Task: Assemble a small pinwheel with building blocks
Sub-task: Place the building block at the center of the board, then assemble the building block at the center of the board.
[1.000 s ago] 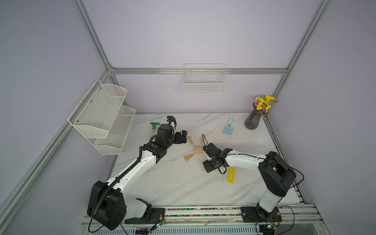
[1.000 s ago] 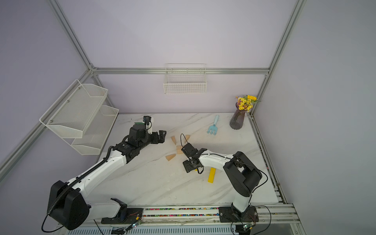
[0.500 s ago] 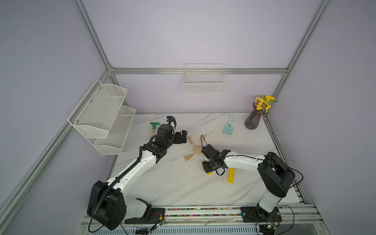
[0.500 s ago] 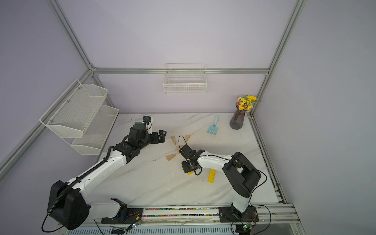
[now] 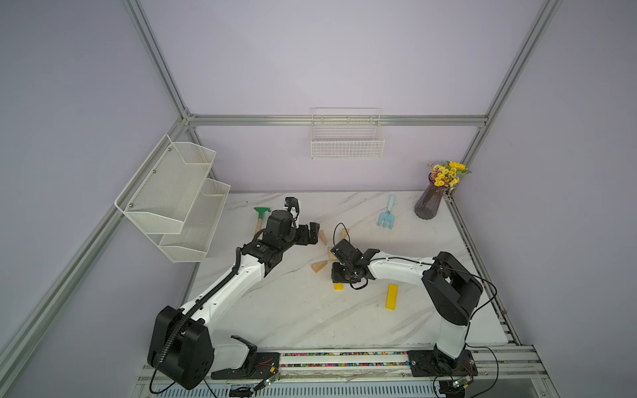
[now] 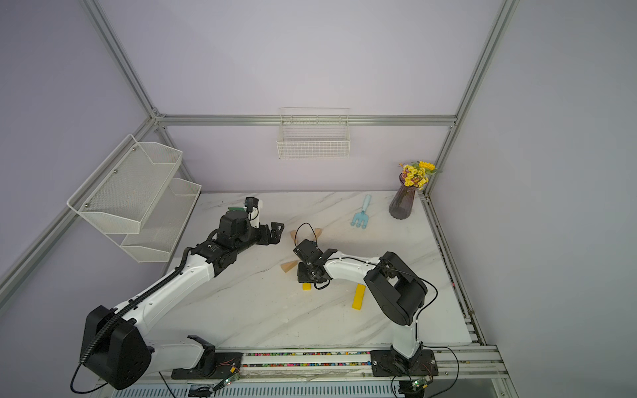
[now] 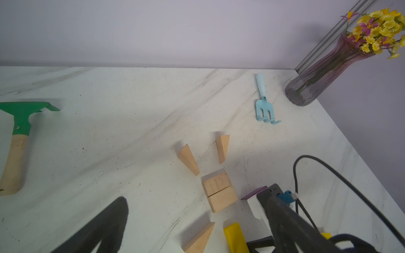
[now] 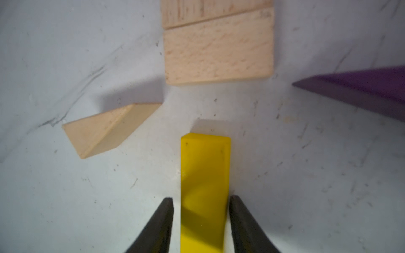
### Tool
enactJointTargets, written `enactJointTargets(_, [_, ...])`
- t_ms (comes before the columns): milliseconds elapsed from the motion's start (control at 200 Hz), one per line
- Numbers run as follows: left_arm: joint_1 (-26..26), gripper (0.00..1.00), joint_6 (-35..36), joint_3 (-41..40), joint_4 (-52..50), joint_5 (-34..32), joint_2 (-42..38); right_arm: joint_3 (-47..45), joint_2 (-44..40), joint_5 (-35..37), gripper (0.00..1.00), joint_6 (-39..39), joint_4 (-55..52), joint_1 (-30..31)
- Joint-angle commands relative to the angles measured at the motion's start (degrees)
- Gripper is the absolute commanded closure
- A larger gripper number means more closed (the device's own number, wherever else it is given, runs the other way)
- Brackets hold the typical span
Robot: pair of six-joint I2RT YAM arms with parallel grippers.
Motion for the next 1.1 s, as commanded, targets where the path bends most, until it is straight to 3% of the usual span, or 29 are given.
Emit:
enactJointTargets(0, [0.13, 0.0, 2.04, 1.02, 1.22, 1.23, -1.81, 2.27, 0.8, 3.49, 0.45, 3.28, -1.12, 0.59])
enactJointTargets(375, [0.1, 0.0, 2.21, -1.55, 1.45, 2.78, -4.45, 4.53, 4.4, 8.13, 0.47, 4.25, -6.83, 1.72])
enactJointTargets(705, [0.16, 0.0, 2.52, -3.53, 1.87, 2.16, -6.31, 6.21, 5.41, 10.28, 0.61, 4.79, -7.46, 1.96])
enactJointTargets(1095, [0.16, 0.0, 2.59, -3.5, 1.62, 2.08, -6.13, 7.65, 6.41, 10.19, 0.64, 1.03, -7.12, -0.59])
